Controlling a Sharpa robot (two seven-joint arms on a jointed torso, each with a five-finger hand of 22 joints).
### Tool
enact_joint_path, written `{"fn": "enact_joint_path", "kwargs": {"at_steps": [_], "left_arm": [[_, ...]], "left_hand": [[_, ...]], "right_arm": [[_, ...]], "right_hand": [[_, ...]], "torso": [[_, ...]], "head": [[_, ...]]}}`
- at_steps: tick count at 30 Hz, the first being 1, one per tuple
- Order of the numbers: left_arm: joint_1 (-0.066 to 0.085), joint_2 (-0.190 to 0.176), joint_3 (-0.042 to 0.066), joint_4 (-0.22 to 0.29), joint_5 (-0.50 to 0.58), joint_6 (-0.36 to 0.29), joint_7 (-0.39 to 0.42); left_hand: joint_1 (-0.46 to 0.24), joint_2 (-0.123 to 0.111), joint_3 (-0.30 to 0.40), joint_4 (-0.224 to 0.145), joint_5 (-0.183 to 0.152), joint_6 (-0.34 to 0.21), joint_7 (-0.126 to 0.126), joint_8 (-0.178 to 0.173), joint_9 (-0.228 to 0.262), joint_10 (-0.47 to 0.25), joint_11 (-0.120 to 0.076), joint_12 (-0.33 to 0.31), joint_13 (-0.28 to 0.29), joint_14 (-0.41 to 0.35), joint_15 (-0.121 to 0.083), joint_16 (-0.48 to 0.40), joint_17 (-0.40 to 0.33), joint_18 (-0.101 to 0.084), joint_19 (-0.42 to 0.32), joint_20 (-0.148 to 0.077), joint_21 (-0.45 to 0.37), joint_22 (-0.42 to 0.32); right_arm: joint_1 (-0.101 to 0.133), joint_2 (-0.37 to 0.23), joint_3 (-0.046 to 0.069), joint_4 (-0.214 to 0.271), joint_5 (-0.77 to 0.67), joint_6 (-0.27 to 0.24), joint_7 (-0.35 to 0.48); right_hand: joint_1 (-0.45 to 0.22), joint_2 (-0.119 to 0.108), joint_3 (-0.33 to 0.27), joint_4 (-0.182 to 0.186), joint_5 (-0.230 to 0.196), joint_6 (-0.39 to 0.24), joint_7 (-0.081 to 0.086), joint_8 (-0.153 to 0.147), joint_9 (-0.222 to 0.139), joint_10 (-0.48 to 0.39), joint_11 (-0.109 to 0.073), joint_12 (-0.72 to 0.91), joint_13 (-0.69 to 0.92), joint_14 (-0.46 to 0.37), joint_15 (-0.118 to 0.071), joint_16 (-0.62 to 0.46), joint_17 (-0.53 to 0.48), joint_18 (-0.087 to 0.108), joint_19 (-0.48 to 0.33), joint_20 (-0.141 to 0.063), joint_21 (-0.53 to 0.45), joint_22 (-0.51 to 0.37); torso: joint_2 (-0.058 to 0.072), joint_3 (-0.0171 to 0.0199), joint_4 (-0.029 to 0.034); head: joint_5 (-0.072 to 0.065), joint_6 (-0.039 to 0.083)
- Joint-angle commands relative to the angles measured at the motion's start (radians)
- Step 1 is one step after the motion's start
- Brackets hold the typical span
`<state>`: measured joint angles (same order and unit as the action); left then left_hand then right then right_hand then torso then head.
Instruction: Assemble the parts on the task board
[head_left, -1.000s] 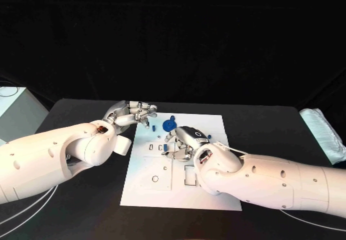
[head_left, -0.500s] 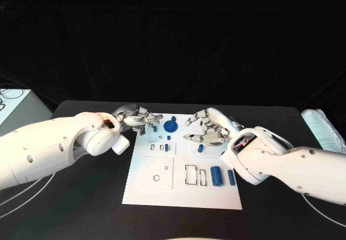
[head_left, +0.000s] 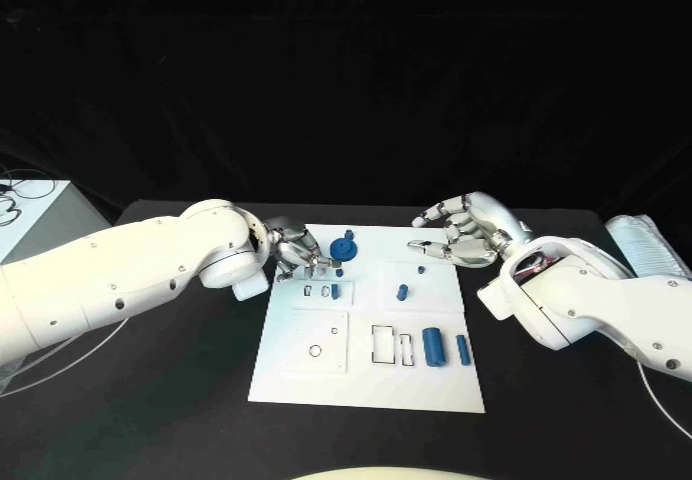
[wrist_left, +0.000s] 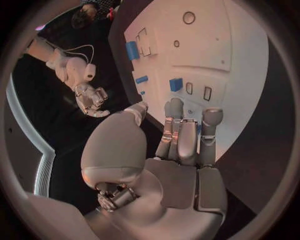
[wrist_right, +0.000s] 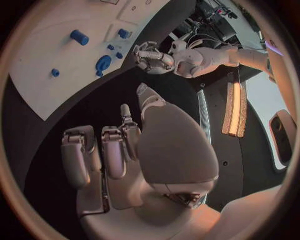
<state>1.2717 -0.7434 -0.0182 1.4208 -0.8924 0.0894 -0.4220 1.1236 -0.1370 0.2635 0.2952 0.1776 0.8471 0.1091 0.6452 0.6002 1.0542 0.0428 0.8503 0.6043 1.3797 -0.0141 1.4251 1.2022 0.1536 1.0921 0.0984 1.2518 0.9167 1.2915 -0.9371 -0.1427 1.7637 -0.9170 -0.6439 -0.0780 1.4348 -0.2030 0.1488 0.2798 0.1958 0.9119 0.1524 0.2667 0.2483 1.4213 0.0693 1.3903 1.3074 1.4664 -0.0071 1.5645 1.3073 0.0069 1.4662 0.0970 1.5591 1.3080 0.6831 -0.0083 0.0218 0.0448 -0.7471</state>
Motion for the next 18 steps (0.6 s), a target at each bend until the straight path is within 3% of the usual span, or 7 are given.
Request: {"fn": "enact_joint_path", "kwargs": {"at_steps": [1,8,18], "left_arm": [[0.013,0.028,-0.007,-0.026,-0.124,0.105,-0.074],[0.033,0.089,-0.027,-0.083,-0.160,0.178,-0.091],[0.039,0.133,-0.038,-0.126,-0.167,0.225,-0.099]], "left_hand": [[-0.015,0.002,-0.007,0.000,0.003,-0.007,0.001,0.006,0.006,-0.003,-0.001,0.004,0.002,0.008,0.001,0.003,0.005,-0.017,0.007,-0.002,0.008,0.003],[-0.033,0.013,-0.017,0.000,0.002,-0.010,-0.001,0.015,0.022,-0.004,-0.002,0.012,0.005,0.014,-0.001,0.008,0.015,-0.019,0.012,-0.002,0.013,0.011],[-0.037,0.018,-0.018,0.000,0.002,-0.013,0.000,0.017,0.027,-0.006,-0.002,0.013,0.005,0.015,0.000,0.010,0.019,-0.020,0.014,-0.002,0.014,0.014]], "right_arm": [[0.004,-0.003,0.000,-0.009,0.053,0.009,0.015],[0.011,-0.004,0.001,-0.027,0.056,0.012,0.003],[0.016,-0.002,0.001,-0.039,0.055,0.015,-0.006]], "right_hand": [[0.000,0.000,-0.003,0.006,0.004,-0.009,0.001,0.000,-0.002,-0.010,0.002,-0.004,0.103,0.100,0.005,0.000,0.249,-0.001,0.094,0.004,-0.008,0.248],[-0.001,0.000,-0.004,0.006,0.005,-0.011,0.002,0.000,-0.002,-0.011,0.002,-0.005,0.102,0.100,0.005,0.000,0.248,-0.001,0.094,0.004,-0.009,0.248],[-0.002,0.000,-0.004,0.007,0.005,-0.014,0.002,0.000,-0.002,-0.012,0.002,-0.007,0.101,0.100,0.005,-0.001,0.247,-0.001,0.093,0.004,-0.010,0.247]], "torso": [[-0.001,0.0043,0.0024],[0.001,0.0041,0.0000],[0.002,0.0020,0.0017]], "head": [[0.002,-0.005],[0.001,-0.011],[-0.003,-0.016]]}}
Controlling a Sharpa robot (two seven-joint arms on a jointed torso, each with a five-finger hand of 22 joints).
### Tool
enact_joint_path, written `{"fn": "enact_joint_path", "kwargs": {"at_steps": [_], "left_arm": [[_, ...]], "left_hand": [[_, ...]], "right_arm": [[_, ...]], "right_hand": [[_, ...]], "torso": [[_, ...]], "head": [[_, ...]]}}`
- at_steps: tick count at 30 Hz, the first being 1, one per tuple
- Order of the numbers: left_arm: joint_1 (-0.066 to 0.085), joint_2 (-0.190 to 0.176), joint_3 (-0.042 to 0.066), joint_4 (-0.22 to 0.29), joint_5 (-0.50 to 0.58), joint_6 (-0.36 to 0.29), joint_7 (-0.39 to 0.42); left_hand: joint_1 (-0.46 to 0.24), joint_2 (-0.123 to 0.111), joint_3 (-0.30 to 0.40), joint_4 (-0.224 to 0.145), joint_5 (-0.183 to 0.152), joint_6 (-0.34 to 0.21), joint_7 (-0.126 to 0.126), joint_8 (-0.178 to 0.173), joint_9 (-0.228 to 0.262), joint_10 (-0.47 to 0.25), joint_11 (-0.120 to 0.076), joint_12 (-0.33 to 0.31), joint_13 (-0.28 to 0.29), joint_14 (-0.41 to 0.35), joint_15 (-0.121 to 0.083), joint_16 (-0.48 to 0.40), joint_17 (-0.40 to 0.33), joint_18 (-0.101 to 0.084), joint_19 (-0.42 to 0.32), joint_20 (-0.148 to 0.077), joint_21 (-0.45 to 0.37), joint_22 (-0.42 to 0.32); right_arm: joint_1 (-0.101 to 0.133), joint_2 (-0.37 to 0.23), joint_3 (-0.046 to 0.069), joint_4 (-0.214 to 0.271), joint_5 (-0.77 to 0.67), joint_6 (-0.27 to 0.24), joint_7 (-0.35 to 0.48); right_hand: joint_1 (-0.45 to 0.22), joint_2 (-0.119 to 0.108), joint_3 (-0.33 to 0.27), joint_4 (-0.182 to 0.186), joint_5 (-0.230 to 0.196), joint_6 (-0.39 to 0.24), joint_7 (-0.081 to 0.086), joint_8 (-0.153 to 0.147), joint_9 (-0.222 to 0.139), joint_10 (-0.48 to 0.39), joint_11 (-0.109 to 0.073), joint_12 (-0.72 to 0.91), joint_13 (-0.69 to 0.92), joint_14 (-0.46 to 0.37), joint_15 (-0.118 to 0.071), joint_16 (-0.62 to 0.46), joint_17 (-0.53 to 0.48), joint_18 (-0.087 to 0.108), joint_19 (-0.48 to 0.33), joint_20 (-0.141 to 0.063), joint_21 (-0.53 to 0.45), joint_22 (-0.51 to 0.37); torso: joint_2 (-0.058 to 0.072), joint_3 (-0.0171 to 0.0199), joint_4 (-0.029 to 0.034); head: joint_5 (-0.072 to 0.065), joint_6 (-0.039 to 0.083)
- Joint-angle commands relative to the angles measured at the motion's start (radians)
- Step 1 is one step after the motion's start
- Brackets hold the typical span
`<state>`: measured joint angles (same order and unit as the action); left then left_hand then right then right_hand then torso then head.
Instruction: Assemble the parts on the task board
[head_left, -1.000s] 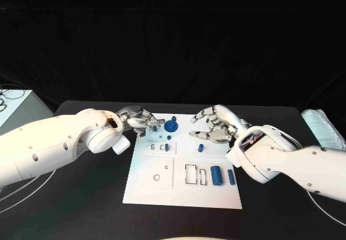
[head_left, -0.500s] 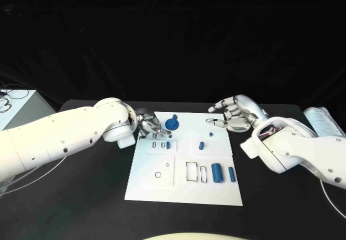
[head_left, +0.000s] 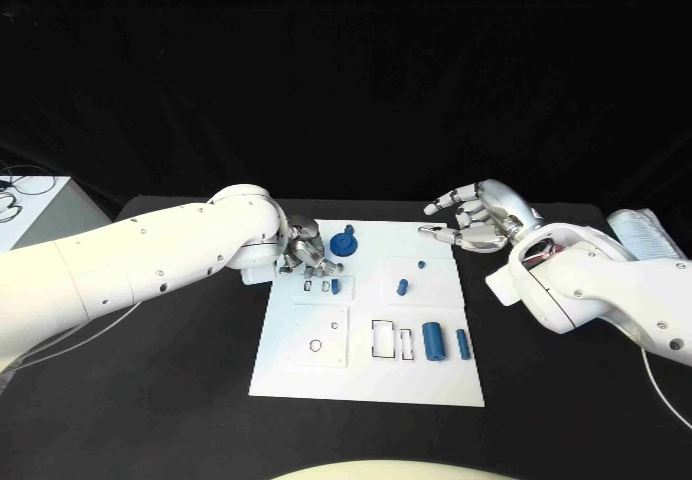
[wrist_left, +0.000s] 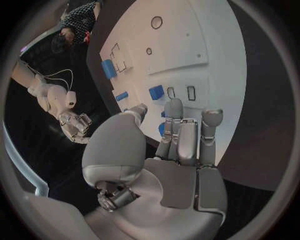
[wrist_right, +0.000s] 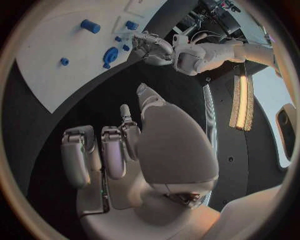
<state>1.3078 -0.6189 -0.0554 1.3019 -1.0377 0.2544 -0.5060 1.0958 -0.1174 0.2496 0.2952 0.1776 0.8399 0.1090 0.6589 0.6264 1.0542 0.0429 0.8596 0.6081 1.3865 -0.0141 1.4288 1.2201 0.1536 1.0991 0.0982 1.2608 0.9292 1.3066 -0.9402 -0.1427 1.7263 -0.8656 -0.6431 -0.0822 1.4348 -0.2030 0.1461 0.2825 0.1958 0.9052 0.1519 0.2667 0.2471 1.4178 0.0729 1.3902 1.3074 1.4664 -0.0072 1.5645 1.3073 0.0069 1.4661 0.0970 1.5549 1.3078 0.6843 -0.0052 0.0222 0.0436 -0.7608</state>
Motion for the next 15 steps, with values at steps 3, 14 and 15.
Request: {"fn": "enact_joint_path", "kwargs": {"at_steps": [3,14,15], "left_arm": [[0.003,0.016,-0.004,-0.015,-0.021,0.068,-0.016],[0.003,0.037,-0.015,-0.026,-0.008,0.073,-0.015],[0.003,0.038,-0.015,-0.025,-0.007,0.072,-0.015]], "left_hand": [[-0.011,0.001,-0.005,0.000,0.003,-0.006,0.000,0.004,0.003,-0.007,-0.002,0.005,0.002,0.010,0.000,0.008,0.006,-0.020,0.010,-0.002,0.007,0.005],[-0.013,0.005,-0.005,0.000,0.003,-0.008,0.000,0.005,0.006,-0.008,-0.002,0.006,0.002,0.011,0.000,0.010,0.008,-0.021,0.011,-0.002,0.009,0.007],[-0.013,0.005,-0.005,0.000,0.003,-0.008,0.000,0.005,0.006,-0.008,-0.002,0.006,0.002,0.011,0.000,0.010,0.008,-0.021,0.011,-0.002,0.009,0.007]], "right_arm": [[0.001,0.002,0.000,-0.003,0.003,0.016,-0.004],[0.002,0.007,0.000,-0.010,0.000,0.021,-0.012],[0.002,0.008,0.000,-0.011,0.000,0.021,-0.012]], "right_hand": [[-0.002,0.000,-0.002,0.004,0.005,-0.007,0.003,0.000,-0.001,-0.008,-0.001,-0.007,0.101,0.100,0.005,-0.001,0.247,-0.001,0.093,0.004,-0.006,0.247],[-0.003,0.000,-0.002,0.004,0.006,-0.009,0.003,0.000,-0.002,-0.012,-0.001,-0.010,0.097,0.099,0.006,-0.002,0.243,0.000,0.091,0.005,-0.010,0.244],[-0.003,0.000,-0.002,0.004,0.006,-0.009,0.003,0.000,-0.002,-0.012,-0.001,-0.010,0.097,0.099,0.006,-0.002,0.243,0.000,0.091,0.005,-0.010,0.244]], "torso": [[0.001,-0.0020,0.0014],[0.000,-0.0026,0.0013],[0.000,-0.0025,0.0013]], "head": [[-0.003,-0.003],[-0.004,-0.009],[-0.004,-0.010]]}}
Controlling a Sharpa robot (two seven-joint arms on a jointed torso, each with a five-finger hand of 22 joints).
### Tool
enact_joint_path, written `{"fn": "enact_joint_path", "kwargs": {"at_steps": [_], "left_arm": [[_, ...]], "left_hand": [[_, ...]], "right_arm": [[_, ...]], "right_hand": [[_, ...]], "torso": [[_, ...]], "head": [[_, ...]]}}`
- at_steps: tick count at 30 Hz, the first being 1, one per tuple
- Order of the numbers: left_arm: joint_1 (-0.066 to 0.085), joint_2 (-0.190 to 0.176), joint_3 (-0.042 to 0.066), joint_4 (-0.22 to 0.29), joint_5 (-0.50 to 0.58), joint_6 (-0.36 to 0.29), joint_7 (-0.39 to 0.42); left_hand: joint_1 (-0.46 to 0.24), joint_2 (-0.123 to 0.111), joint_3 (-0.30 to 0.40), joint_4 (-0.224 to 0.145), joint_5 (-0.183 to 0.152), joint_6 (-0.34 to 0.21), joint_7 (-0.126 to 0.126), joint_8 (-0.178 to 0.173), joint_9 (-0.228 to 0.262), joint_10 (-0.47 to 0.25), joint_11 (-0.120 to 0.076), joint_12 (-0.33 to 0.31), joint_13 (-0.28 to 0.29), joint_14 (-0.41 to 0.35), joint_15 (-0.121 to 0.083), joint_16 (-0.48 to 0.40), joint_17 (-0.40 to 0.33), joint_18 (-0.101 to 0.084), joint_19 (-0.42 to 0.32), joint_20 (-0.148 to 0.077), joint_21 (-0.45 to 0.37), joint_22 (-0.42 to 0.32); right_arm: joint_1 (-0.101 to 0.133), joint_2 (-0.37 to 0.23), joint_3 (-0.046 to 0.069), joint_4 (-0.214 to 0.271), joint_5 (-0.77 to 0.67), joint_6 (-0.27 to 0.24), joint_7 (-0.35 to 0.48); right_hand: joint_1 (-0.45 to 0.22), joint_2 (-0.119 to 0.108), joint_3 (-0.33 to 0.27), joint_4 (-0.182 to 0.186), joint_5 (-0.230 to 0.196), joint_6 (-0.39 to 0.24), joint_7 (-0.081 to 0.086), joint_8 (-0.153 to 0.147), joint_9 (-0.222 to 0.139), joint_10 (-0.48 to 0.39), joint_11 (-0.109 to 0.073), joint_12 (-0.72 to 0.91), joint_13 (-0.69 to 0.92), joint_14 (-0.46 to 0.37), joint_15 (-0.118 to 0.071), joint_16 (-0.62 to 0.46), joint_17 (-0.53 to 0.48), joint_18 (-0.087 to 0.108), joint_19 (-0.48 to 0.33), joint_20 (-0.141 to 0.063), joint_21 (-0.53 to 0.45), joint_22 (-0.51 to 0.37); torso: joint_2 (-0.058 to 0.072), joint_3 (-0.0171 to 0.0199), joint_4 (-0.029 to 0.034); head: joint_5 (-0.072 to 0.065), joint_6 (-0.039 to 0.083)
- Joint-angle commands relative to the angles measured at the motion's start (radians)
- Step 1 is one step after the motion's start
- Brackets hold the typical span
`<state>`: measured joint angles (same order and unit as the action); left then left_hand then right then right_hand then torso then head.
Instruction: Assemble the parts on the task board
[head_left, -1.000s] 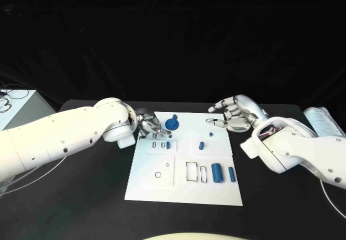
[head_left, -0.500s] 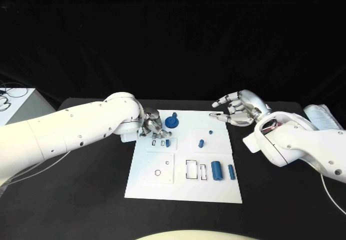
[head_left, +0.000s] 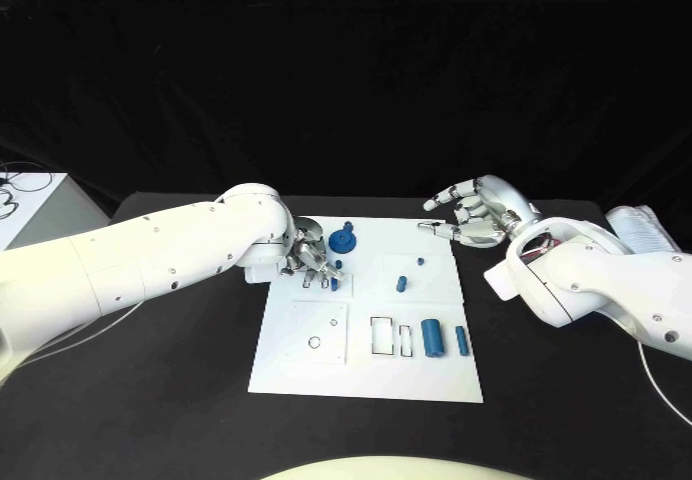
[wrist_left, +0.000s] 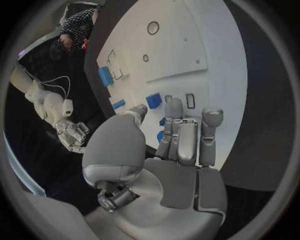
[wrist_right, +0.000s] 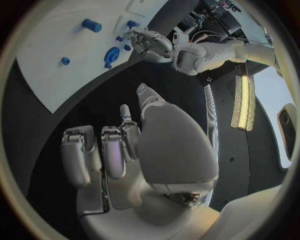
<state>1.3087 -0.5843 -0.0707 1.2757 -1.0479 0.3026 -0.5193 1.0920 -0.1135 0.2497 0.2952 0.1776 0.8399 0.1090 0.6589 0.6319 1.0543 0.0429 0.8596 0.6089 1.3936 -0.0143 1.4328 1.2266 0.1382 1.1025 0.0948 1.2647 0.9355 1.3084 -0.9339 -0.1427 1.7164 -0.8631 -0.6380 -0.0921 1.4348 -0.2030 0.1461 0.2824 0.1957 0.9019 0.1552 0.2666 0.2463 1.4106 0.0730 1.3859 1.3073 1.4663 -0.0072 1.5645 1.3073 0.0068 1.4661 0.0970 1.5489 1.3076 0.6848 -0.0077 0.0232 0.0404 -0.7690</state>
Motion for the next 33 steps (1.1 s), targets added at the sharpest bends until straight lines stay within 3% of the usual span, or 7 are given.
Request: {"fn": "enact_joint_path", "kwargs": {"at_steps": [1,19,33], "left_arm": [[0.002,0.005,0.000,0.002,0.004,0.024,-0.001],[0.002,0.016,-0.003,0.003,0.020,0.030,0.000],[0.001,0.017,-0.004,0.008,0.050,0.012,0.002]], "left_hand": [[-0.009,0.002,-0.005,0.000,0.003,-0.008,0.000,0.005,0.001,-0.008,-0.002,0.006,0.001,0.004,0.000,0.006,0.001,-0.006,0.007,0.001,0.005,0.001],[0.022,0.012,0.001,-0.003,0.005,-0.016,-0.002,0.010,0.018,-0.014,-0.003,0.013,0.004,0.006,-0.001,0.010,0.008,-0.007,0.009,0.002,0.010,0.008],[0.079,0.044,0.034,-0.003,0.008,-0.020,-0.005,0.011,0.039,-0.019,-0.006,0.021,0.004,0.008,-0.003,0.015,0.016,-0.008,0.010,0.002,0.017,0.016]], "right_arm": [[0.000,0.003,0.000,-0.002,-0.003,0.017,-0.003],[0.000,0.009,0.000,-0.009,-0.011,0.028,-0.019],[0.000,0.013,0.000,-0.013,-0.018,0.036,-0.033]], "right_hand": [[-0.003,0.000,-0.002,0.005,0.006,-0.006,0.000,0.000,-0.001,-0.004,-0.001,-0.006,0.098,0.099,0.006,-0.002,0.243,0.000,0.091,0.005,-0.004,0.244],[-0.003,0.001,-0.002,0.004,0.007,-0.008,0.000,0.000,-0.001,-0.006,0.000,-0.008,0.096,0.098,0.006,-0.003,0.241,0.001,0.091,0.005,-0.005,0.244],[-0.001,0.004,0.000,0.003,0.010,-0.009,0.001,0.001,-0.001,-0.006,0.000,-0.008,0.096,0.098,0.007,-0.003,0.241,0.001,0.090,0.005,-0.006,0.243]], "torso": [[-0.001,0.0002,0.0004],[0.000,0.0002,-0.0001],[0.000,0.0007,0.0008]], "head": [[-0.001,-0.002],[-0.002,-0.003],[-0.005,-0.004]]}}
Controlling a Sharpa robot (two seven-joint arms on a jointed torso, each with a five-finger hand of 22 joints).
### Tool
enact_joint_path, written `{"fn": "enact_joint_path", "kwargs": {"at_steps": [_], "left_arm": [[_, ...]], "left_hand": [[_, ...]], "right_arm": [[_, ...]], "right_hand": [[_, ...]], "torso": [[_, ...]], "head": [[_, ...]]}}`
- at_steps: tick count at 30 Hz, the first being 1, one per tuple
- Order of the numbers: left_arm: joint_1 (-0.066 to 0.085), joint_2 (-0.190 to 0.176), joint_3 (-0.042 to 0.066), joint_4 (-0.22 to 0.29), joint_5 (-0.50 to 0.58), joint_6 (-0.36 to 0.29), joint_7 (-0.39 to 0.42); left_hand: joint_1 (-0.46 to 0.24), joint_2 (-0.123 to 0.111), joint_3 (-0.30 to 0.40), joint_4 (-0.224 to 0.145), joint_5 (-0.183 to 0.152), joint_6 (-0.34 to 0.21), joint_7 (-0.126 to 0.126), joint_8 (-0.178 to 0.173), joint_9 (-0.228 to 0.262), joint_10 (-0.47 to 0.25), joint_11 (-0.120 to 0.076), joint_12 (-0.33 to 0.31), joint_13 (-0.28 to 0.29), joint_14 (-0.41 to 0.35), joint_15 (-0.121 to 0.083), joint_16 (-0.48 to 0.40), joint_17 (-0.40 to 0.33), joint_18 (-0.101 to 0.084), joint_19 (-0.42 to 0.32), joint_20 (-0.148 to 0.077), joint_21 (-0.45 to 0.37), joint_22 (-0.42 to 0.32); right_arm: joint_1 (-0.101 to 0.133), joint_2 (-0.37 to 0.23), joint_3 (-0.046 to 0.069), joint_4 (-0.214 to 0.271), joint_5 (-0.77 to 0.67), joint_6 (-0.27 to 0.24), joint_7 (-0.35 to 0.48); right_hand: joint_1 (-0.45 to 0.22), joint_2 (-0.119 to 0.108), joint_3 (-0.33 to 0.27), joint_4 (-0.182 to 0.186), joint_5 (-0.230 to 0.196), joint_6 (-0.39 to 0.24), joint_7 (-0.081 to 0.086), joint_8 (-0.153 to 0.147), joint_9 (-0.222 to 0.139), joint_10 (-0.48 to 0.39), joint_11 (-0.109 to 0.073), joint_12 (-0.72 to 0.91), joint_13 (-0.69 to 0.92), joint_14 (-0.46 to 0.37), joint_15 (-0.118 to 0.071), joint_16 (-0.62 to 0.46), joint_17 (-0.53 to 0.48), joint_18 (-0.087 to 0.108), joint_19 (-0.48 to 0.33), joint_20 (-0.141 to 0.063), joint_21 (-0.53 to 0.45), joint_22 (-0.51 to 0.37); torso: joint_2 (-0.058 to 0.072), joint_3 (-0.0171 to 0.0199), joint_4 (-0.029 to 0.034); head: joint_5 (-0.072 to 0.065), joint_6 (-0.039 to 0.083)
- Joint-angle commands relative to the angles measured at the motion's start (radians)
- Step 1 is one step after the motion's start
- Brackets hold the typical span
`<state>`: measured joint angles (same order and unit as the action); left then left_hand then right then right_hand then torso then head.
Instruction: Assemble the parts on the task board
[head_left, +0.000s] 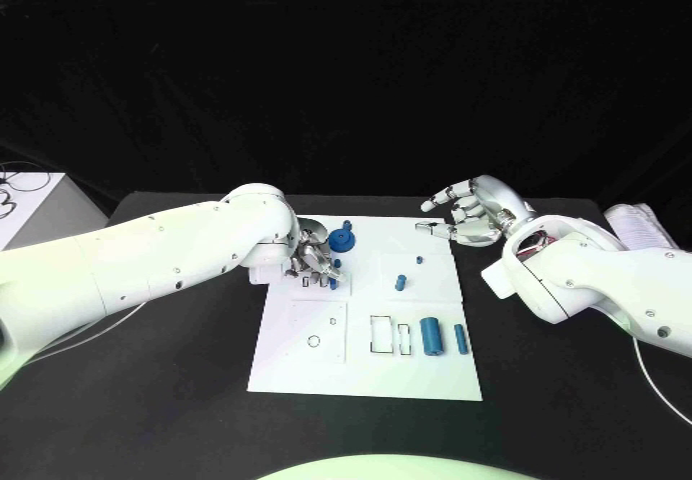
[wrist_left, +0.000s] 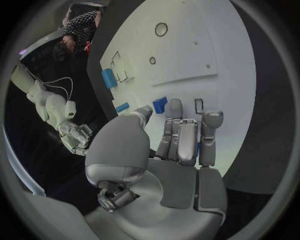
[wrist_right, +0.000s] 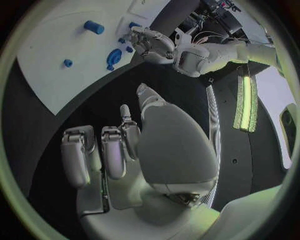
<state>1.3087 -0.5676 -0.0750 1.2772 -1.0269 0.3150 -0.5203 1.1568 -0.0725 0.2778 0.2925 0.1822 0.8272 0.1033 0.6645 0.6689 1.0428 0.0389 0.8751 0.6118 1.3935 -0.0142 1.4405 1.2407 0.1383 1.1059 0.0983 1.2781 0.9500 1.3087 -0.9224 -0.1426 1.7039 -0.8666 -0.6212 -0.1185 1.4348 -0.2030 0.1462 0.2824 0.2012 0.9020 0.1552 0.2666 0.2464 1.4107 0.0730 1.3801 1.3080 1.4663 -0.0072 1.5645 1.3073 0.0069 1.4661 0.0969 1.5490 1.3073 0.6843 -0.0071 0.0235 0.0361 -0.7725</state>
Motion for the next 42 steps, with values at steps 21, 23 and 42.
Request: {"fn": "enact_joint_path", "kwargs": {"at_steps": [21,23,42], "left_arm": [[0.001,-0.014,0.001,0.022,0.091,-0.035,0.006],[0.001,-0.019,0.001,0.026,0.097,-0.049,0.008],[0.000,-0.090,0.009,0.093,0.063,-0.200,0.022]], "left_hand": [[0.177,-0.053,0.404,-0.061,0.000,-0.028,-0.007,0.034,0.110,-0.001,-0.011,0.010,-0.020,0.025,-0.011,0.025,0.039,-0.010,0.003,-0.010,0.024,0.019],[0.167,-0.064,0.437,-0.077,0.001,-0.027,-0.008,0.038,0.120,0.003,-0.012,0.012,-0.020,0.031,-0.012,0.029,0.048,-0.010,0.006,-0.010,0.028,0.024],[0.044,-0.190,0.644,-0.232,0.179,0.063,-0.034,0.047,0.170,0.098,-0.043,0.030,-0.018,0.117,-0.042,0.083,0.190,-0.037,0.122,-0.040,0.113,0.162]], "right_arm": [[0.000,0.005,0.000,-0.006,-0.017,0.028,-0.016],[0.000,0.005,0.000,-0.006,-0.017,0.028,-0.016],[-0.002,0.001,0.000,-0.011,-0.017,0.025,-0.015]], "right_hand": [[-0.001,0.006,0.000,0.003,0.005,-0.010,0.001,0.002,-0.001,-0.008,0.000,-0.003,0.094,0.098,0.007,-0.004,0.240,0.001,0.089,0.006,-0.007,0.242],[-0.001,0.006,0.000,0.003,0.005,-0.010,0.001,0.002,-0.001,-0.008,0.000,-0.003,0.094,0.098,0.007,-0.004,0.240,0.001,0.089,0.006,-0.007,0.242],[0.000,0.007,0.001,0.003,0.007,-0.011,0.001,0.003,-0.001,-0.007,0.000,-0.003,0.094,0.098,0.007,-0.004,0.239,0.001,0.089,0.006,-0.008,0.242]], "torso": [[0.001,0.0006,0.0007],[0.000,0.0005,0.0007],[0.000,0.0000,0.0033]], "head": [[-0.002,-0.004],[-0.001,-0.004],[0.003,-0.009]]}}
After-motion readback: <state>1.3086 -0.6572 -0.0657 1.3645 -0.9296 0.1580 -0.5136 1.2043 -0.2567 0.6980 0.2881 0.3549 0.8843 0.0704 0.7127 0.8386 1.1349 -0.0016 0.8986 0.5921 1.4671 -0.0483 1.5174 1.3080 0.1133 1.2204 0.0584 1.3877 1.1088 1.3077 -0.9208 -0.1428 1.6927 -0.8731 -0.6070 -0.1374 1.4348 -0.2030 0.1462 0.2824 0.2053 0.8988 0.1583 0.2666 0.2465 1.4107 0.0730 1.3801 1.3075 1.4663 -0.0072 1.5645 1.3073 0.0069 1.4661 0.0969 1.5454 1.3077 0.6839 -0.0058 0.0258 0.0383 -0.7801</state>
